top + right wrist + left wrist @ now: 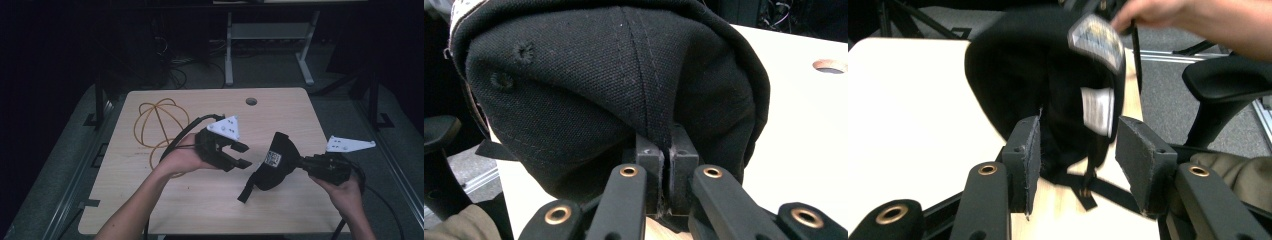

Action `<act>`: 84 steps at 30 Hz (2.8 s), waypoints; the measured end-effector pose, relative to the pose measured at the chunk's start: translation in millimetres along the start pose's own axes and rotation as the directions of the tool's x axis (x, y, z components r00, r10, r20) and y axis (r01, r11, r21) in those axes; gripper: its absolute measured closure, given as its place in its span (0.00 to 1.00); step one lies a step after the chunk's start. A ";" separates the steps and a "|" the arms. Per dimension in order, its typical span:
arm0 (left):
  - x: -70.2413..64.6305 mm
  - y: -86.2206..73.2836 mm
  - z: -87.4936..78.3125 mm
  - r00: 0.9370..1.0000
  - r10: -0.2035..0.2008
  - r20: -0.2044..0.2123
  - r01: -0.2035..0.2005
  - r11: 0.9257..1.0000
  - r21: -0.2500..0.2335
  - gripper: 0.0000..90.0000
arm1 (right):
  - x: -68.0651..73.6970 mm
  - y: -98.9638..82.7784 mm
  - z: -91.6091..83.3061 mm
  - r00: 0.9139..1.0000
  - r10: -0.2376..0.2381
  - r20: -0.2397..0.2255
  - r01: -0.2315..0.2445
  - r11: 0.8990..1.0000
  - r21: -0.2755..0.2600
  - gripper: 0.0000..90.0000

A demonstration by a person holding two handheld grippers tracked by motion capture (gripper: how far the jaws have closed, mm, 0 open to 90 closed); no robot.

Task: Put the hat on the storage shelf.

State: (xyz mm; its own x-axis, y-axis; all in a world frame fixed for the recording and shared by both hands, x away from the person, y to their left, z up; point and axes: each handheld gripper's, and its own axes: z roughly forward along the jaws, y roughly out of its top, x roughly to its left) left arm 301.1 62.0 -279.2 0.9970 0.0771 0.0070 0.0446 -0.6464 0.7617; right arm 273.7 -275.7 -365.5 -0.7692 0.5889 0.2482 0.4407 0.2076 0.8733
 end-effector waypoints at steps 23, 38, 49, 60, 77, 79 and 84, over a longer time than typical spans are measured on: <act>-30.7 -99.3 -16.0 0.990 0.010 -0.138 -0.005 0.999 0.037 0.56 | 7.8 79.8 18.9 1.000 -0.001 -0.023 0.001 1.000 -0.018 0.97; -47.3 -122.9 8.8 0.993 0.011 -0.116 -0.005 0.999 0.052 0.55 | 29.6 143.4 53.8 0.994 -0.067 -0.086 0.065 0.997 -0.029 0.96; -49.8 -134.1 22.5 0.996 0.023 -0.087 -0.016 0.997 0.079 0.53 | 44.7 185.7 84.8 0.986 -0.111 -0.124 0.112 0.994 -0.004 0.96; -53.7 -136.2 30.2 0.999 0.042 -0.032 -0.039 0.996 0.083 0.54 | 68.6 224.1 125.5 0.969 -0.184 -0.166 0.192 0.981 0.034 0.97; -55.1 -139.0 40.2 0.998 0.059 -0.028 -0.055 0.991 0.119 0.50 | 101.5 267.0 193.9 0.939 -0.239 -0.246 0.270 0.958 0.097 0.97; -54.6 -139.5 40.5 0.998 0.054 -0.029 -0.050 0.992 0.115 0.50 | 104.0 269.9 203.9 0.939 -0.236 -0.250 0.268 0.958 0.102 0.97; -53.3 -141.7 41.1 0.998 0.056 -0.024 -0.052 0.990 0.129 0.50 | 106.2 272.2 221.8 0.937 -0.222 -0.269 0.256 0.962 0.098 0.97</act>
State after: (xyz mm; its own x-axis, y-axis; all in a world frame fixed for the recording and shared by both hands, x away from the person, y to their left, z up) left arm 244.2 118.3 -414.2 0.9961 0.0592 0.0649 0.0005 -0.7422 0.6702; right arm 414.6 16.6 -194.3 -0.9432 0.2960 0.1512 0.2722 0.4271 0.8622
